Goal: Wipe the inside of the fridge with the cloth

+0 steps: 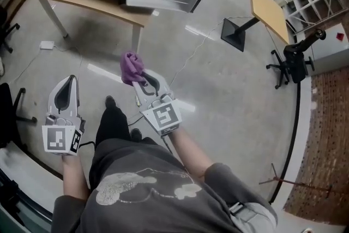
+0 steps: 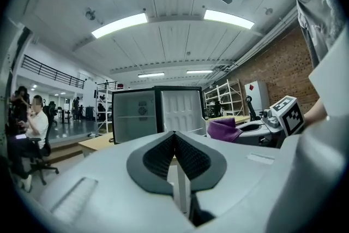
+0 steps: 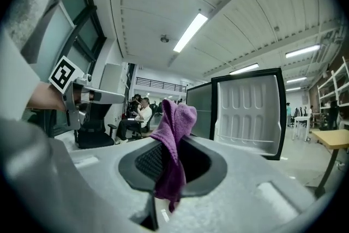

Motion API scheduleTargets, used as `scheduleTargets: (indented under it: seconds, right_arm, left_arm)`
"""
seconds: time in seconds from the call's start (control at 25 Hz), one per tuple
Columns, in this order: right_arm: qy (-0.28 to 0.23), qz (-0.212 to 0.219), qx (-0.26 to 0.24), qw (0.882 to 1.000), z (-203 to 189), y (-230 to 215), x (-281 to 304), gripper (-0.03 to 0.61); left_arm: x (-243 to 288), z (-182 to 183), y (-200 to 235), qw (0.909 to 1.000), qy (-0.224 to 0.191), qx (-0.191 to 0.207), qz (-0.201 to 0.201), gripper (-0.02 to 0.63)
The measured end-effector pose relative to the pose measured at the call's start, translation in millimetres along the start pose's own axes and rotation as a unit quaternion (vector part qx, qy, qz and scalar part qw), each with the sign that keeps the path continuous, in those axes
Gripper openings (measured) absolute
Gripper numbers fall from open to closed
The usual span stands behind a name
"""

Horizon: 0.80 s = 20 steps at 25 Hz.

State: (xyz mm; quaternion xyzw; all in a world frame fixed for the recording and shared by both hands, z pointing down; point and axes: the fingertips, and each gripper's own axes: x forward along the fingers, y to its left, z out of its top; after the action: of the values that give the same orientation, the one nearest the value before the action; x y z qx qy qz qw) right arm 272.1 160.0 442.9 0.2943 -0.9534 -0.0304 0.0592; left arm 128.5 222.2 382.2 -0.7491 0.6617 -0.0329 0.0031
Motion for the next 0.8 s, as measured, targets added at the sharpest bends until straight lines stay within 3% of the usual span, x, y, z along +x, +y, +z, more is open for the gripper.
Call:
scheduleTargets:
  seconds: [0.36,0.8]
  right_arm:
    - [-0.026,0.026,0.022,0.999,21,25,-6,0.043]
    - [-0.002,0.004,0.008,1.0,14,23,0,0.04]
  left_arm:
    - [-29,17,-9,0.9998,-0.014,0.005,0.015,0.017]
    - [-43,19,0,0.9992,-0.025,-0.006,0.029,0.017]
